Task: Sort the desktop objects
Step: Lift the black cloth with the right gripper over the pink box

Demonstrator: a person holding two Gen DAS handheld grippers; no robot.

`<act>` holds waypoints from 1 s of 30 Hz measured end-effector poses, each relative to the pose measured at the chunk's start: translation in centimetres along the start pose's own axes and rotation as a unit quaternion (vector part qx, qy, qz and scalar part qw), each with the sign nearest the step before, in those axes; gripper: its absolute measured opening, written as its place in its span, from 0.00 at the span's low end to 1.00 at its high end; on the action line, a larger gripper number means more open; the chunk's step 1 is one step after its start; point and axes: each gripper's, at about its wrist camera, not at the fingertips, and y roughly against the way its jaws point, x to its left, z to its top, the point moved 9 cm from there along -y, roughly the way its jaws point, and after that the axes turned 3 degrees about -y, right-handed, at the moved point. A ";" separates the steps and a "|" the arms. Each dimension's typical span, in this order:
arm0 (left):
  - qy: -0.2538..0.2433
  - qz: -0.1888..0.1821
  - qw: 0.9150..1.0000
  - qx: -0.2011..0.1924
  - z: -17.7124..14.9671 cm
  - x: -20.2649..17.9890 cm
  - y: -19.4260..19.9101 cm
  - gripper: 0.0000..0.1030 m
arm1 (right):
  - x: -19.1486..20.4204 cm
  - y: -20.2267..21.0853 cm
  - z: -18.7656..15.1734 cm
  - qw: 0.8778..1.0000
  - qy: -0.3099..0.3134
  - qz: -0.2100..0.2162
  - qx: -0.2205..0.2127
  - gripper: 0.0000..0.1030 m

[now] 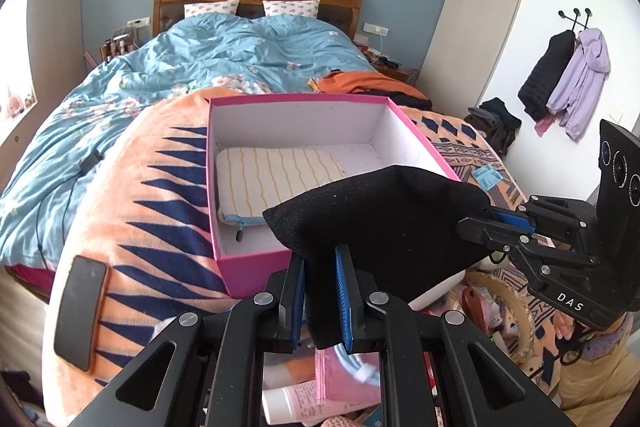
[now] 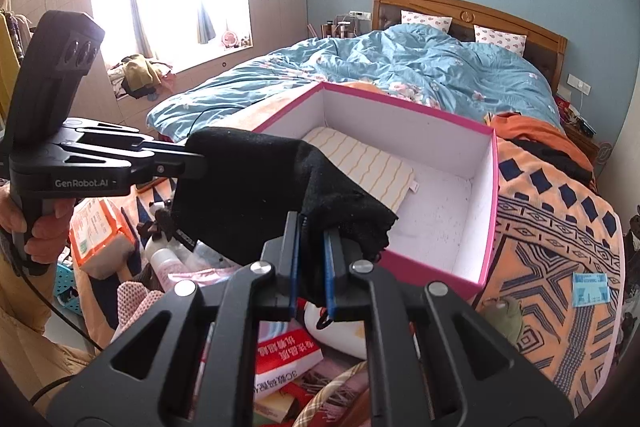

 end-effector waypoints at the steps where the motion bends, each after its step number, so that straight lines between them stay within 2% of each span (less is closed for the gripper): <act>1: -0.001 0.002 1.000 -0.001 0.2 0.1 0.0 0.13 | 0.0 0.0 0.2 1.000 0.001 0.000 -0.001 0.11; 30: 0.001 0.029 1.000 -0.007 4.4 2.6 -1.3 0.13 | -0.9 -2.6 4.6 1.000 -0.002 0.005 -0.020 0.11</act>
